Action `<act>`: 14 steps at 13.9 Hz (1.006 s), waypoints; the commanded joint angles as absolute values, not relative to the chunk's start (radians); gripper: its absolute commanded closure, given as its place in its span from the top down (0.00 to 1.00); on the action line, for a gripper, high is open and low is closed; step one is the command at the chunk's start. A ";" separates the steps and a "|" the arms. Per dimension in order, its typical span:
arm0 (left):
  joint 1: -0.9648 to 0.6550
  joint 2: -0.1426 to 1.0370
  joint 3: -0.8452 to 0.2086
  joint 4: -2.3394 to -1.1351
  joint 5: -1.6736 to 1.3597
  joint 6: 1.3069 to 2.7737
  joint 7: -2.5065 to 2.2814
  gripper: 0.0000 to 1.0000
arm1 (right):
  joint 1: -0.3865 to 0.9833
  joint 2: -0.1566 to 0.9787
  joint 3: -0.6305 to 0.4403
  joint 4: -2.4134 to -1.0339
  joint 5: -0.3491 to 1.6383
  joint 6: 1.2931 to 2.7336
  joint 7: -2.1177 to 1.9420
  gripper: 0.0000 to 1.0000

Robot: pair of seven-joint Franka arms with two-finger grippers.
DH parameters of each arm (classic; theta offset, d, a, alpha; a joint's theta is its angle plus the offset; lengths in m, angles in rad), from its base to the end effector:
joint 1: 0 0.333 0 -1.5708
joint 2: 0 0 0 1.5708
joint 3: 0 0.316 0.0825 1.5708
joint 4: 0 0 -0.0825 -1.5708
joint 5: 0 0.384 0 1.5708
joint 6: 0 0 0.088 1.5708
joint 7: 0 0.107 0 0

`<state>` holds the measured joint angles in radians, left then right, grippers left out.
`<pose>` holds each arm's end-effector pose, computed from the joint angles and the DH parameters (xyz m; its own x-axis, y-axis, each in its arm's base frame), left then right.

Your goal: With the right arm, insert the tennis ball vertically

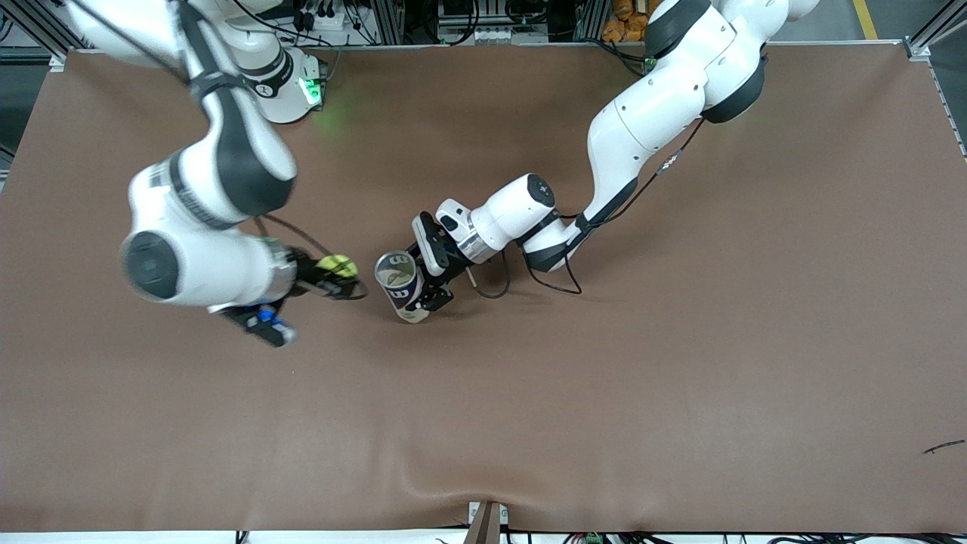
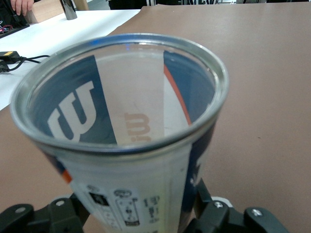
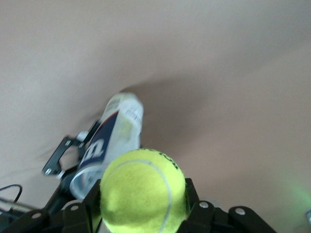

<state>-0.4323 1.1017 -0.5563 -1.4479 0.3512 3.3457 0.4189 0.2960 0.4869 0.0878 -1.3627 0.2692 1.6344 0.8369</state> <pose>0.4963 -0.5704 0.2024 0.1151 -0.5414 0.8329 -0.9366 -0.3386 -0.0907 0.6215 0.2684 0.4296 0.8189 -0.4446 -0.3630 -0.4899 -0.8710 -0.0382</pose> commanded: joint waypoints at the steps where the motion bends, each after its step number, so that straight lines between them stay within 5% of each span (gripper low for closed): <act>1: -0.436 1.097 -0.557 -1.445 0.331 3.361 0.414 0.83 | 0.350 0.480 0.071 -1.356 0.288 1.628 0.877 0.01; 5: -0.436 1.097 -0.558 -1.443 0.331 3.361 0.414 0.83 | 0.383 0.492 0.071 -1.358 0.293 1.666 0.925 0.08; 9: -0.434 1.097 -0.560 -1.443 0.333 3.361 0.400 0.84 | 0.411 0.529 0.071 -1.359 0.296 1.738 0.968 0.38; 10: -0.434 1.097 -0.560 -1.443 0.333 3.361 0.400 0.84 | 0.411 0.535 0.072 -1.358 0.298 1.740 0.968 0.93; 11: -0.434 1.097 -0.560 -1.443 0.333 3.361 0.400 0.84 | 0.411 0.534 0.072 -1.359 0.296 1.736 0.968 1.00; 14: -0.431 1.097 -0.558 -1.445 0.334 3.361 0.400 0.84 | 0.411 0.528 0.072 -1.356 0.296 1.726 0.962 1.00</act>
<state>-0.4311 1.1017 -0.5565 -1.4470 0.3511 3.3464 0.4075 0.4026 0.5398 0.0830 -1.3606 0.2748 1.7360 0.9541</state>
